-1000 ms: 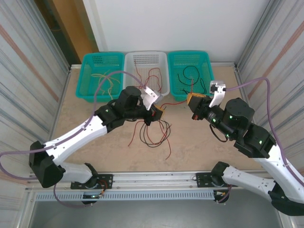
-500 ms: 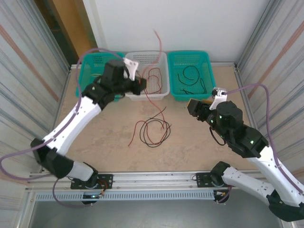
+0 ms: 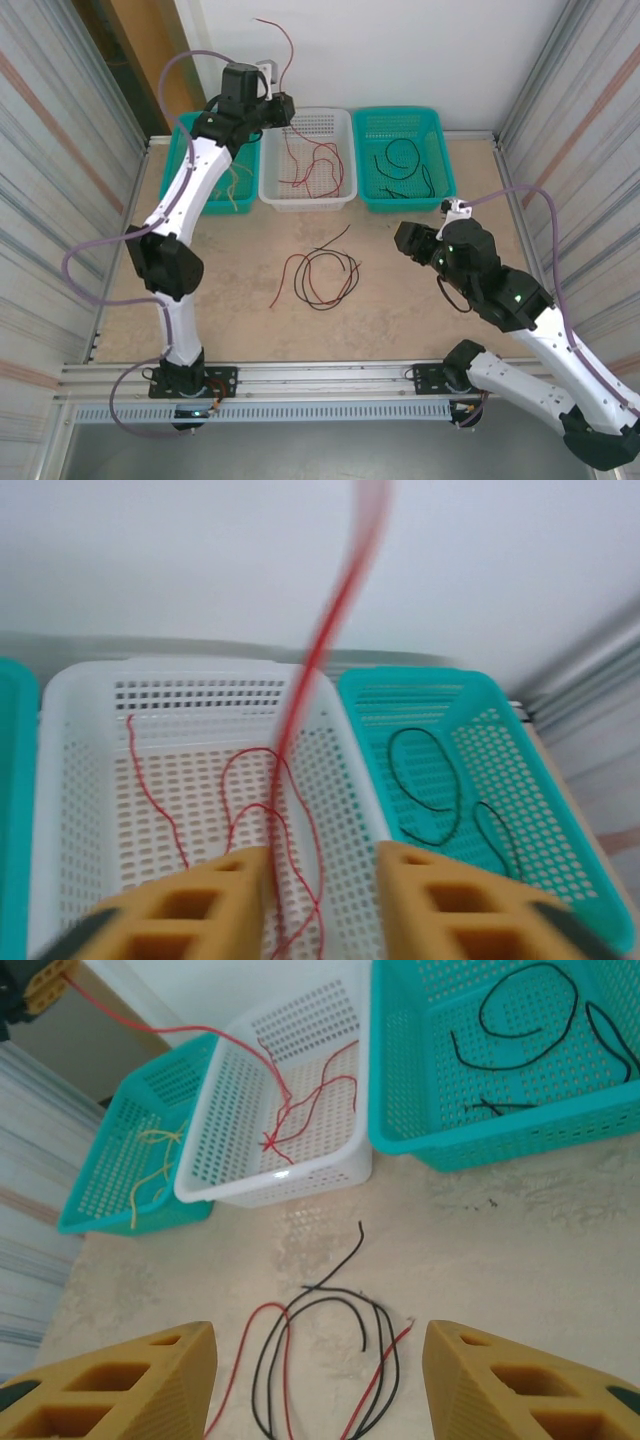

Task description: Untangle the cables

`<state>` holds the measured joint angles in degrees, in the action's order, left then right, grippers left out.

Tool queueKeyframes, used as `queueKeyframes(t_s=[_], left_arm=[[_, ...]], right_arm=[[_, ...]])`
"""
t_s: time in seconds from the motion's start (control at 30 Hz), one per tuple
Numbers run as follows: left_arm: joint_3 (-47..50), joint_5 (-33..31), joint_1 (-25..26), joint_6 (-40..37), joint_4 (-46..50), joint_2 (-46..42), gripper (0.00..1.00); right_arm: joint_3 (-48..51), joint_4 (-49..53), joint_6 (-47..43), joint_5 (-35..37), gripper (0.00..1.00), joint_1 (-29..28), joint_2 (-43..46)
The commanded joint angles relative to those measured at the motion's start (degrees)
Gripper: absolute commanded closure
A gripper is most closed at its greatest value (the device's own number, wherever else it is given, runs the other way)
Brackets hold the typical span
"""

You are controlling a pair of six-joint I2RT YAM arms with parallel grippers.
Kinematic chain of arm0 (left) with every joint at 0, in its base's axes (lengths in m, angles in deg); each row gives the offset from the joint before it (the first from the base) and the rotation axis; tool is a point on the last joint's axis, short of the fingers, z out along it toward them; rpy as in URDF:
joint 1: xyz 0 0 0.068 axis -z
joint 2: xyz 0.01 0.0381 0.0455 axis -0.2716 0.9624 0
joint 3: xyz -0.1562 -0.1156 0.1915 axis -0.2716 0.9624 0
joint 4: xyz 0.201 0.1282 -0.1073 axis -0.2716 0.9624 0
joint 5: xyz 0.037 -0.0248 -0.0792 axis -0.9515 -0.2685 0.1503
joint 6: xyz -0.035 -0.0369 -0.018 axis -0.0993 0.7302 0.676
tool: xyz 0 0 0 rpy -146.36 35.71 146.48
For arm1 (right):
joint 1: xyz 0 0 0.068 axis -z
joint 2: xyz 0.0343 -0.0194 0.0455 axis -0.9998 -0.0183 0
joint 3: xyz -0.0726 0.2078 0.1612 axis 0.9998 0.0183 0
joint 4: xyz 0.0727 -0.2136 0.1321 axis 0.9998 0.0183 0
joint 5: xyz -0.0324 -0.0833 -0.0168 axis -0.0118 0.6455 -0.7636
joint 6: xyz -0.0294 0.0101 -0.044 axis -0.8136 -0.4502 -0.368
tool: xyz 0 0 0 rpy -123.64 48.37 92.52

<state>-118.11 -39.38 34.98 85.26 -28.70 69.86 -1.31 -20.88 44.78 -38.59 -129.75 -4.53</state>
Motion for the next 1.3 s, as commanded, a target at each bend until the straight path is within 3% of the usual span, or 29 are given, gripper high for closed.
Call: queueKeyframes(t_s=[0.0,0.13,0.43,0.63,0.87,1.07,1.27], left_arm=[[-5.88,0.6,-0.59,0.25,3.06,3.32,0.54],[1.03,6.51,-0.19,-1.63,0.03,1.53,0.42],[26.71,4.92,0.38,-3.85,-2.81,-17.97,0.44],[50.1,5.18,0.47,-2.88,-0.5,-37.35,0.47],[73.63,8.56,1.47,7.65,1.06,-55.82,0.49],[79.56,10.1,2.74,11.03,0.53,-59.67,0.5],[79.88,11.09,3.49,11.82,-0.71,-58.49,0.51]], right_arm=[[0.48,1.27,1.32,-0.23,0.46,0.37,0.25],[0.92,0.75,1.35,-0.36,0.46,0.35,-0.33],[0.61,0.08,0.88,-2.66,0.44,0.34,-5.79],[-1.16,2.12,0.35,-7.69,0.48,0.52,-19.89],[0.1,-7.72,2.44,-15.07,0.49,1.81,-35.51],[-3.39,-14.61,4.55,-14.41,0.54,3.39,-48.33],[-2.32,-28.6,4.96,-10.38,0.55,3.22,-53.26]])
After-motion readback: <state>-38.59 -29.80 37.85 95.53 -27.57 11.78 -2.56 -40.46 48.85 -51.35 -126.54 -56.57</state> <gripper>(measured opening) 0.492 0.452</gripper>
